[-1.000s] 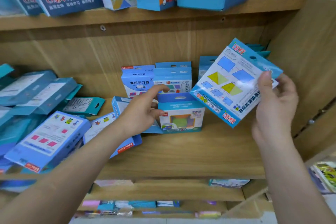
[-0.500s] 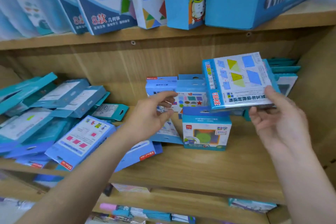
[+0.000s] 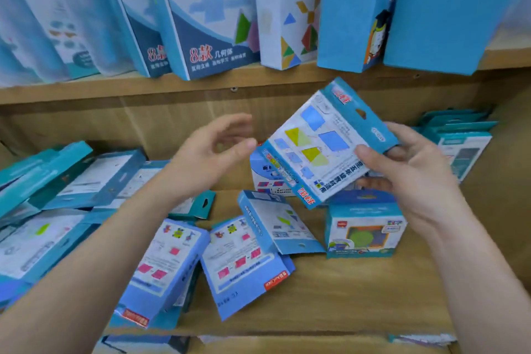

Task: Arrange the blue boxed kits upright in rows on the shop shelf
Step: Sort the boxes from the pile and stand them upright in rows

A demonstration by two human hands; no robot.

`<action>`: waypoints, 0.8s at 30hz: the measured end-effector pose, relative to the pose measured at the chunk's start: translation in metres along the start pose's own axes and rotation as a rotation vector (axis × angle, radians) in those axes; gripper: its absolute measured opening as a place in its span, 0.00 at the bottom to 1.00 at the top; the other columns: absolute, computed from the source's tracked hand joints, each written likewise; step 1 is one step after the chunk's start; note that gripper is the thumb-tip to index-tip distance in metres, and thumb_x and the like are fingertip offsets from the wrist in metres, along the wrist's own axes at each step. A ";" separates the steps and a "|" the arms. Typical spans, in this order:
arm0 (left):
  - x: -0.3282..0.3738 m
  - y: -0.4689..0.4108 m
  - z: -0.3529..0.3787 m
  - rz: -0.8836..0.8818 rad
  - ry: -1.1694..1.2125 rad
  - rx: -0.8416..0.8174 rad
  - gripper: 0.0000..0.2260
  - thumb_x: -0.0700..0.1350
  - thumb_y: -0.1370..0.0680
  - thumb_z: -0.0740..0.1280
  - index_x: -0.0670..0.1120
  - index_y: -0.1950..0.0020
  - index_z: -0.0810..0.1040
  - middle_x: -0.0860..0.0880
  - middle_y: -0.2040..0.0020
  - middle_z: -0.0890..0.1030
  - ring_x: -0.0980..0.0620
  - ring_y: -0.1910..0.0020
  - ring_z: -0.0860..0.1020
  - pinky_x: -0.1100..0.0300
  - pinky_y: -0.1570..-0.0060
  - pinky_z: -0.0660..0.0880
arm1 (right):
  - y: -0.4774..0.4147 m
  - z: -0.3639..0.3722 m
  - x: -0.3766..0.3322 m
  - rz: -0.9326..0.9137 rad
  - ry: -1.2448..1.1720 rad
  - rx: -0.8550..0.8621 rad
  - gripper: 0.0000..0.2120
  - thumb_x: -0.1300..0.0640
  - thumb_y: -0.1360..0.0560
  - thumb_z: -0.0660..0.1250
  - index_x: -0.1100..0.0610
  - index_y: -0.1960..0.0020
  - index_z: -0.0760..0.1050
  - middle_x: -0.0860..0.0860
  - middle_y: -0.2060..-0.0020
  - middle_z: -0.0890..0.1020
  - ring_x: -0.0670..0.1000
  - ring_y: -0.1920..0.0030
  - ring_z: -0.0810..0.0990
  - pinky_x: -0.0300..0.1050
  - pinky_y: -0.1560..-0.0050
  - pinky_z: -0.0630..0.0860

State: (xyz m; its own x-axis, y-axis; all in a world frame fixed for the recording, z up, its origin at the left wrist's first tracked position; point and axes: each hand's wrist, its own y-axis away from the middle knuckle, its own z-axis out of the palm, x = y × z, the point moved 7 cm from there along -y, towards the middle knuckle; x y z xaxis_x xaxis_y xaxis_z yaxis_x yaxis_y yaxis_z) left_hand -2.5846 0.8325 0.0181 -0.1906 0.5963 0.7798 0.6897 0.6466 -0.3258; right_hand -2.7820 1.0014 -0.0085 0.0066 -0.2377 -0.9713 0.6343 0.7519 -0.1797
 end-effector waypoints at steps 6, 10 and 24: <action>0.032 -0.043 0.028 0.140 0.058 -0.166 0.20 0.46 0.31 0.76 0.52 0.43 0.73 0.53 0.47 0.82 0.56 0.48 0.81 0.52 0.46 0.78 | -0.024 0.035 -0.015 -0.164 0.415 -0.127 0.20 0.62 0.30 0.73 0.44 0.44 0.73 0.46 0.52 0.84 0.44 0.49 0.82 0.49 0.42 0.78; 0.018 -0.050 0.007 0.182 -0.114 -0.079 0.17 0.44 0.33 0.78 0.54 0.52 0.73 0.57 0.54 0.83 0.58 0.54 0.82 0.51 0.51 0.79 | -0.013 0.013 0.010 0.009 1.000 -0.226 0.42 0.43 0.34 0.75 0.35 0.29 0.53 0.46 0.31 0.70 0.45 0.31 0.67 0.49 0.33 0.67; -0.082 -0.034 -0.055 -0.092 -0.840 -0.023 0.23 0.54 0.32 0.75 0.46 0.45 0.70 0.45 0.49 0.80 0.41 0.49 0.78 0.56 0.60 0.68 | -0.052 0.143 0.038 -0.281 1.288 -0.375 0.31 0.52 0.25 0.67 0.42 0.26 0.56 0.45 0.30 0.66 0.51 0.30 0.63 0.60 0.36 0.65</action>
State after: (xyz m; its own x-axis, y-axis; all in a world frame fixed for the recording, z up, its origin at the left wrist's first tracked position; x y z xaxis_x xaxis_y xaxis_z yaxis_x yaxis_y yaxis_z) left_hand -2.5543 0.7354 -0.0058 -0.6965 0.7031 0.1436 0.6583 0.7056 -0.2622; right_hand -2.7039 0.8650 -0.0134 -0.9337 0.1714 -0.3144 0.2483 0.9424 -0.2239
